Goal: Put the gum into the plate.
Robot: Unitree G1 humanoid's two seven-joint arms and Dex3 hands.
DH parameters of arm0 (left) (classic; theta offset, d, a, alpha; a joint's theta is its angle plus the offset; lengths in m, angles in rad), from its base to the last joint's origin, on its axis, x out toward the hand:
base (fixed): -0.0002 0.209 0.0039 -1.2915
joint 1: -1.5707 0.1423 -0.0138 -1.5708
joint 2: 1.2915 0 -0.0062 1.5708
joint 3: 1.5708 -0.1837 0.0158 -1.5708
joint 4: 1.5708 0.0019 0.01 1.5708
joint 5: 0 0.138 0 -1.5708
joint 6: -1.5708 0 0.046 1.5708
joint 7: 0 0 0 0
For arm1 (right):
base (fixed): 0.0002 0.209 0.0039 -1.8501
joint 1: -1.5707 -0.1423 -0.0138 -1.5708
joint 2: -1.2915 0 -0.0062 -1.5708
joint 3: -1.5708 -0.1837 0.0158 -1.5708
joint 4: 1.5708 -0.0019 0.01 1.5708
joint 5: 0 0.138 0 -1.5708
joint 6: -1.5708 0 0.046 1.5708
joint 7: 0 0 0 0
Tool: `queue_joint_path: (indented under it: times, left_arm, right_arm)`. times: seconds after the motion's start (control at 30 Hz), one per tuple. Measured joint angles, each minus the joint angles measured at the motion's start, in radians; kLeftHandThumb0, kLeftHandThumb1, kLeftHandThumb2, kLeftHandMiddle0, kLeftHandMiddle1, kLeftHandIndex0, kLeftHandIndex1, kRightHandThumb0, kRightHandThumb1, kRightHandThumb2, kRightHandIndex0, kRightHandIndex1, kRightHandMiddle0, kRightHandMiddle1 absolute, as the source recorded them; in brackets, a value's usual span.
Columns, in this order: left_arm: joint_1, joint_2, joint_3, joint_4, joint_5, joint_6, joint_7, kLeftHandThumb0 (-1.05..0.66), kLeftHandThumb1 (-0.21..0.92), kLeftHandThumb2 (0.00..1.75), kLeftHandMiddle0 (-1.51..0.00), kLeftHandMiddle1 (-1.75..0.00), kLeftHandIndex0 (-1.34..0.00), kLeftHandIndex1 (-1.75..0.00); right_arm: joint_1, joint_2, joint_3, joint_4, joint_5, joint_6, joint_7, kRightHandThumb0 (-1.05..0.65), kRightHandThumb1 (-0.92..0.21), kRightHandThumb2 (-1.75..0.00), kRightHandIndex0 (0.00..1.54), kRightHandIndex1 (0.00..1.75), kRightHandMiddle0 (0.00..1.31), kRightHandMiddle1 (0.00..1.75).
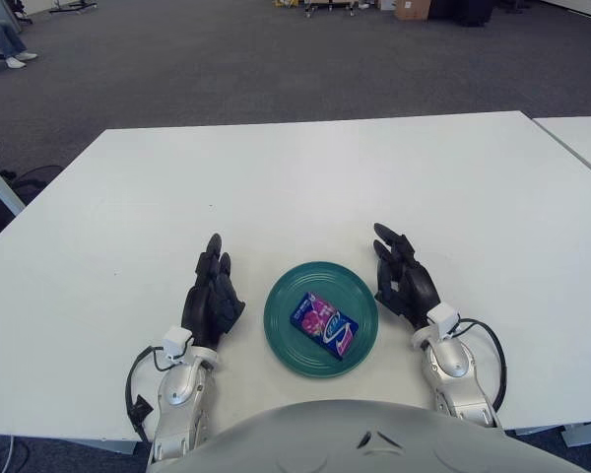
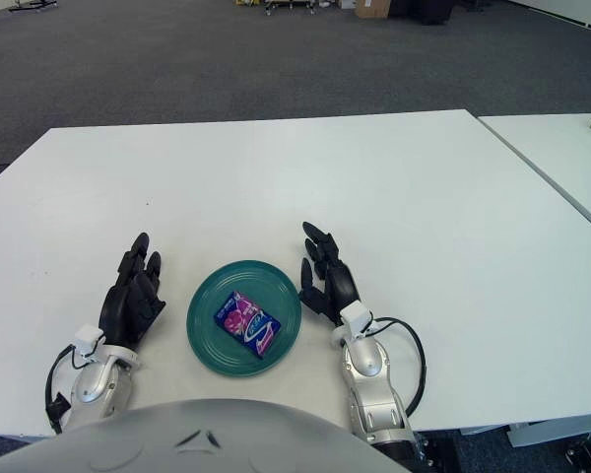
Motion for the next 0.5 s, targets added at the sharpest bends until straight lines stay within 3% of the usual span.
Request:
queue_joint_path:
  times: [0.5]
  left_arm:
    - [0.056, -0.015, -0.056, -0.022, 0.04, -0.054, 0.019, -1.05, 0.92, 1.02, -0.11, 0.0, 0.0, -0.34]
  right_arm:
    - [-0.018, -0.009, -0.025, 0.026, 0.022, -0.007, 0.022, -0.66, -0.92, -1.02, 0.13, 0.0, 0.0, 0.38]
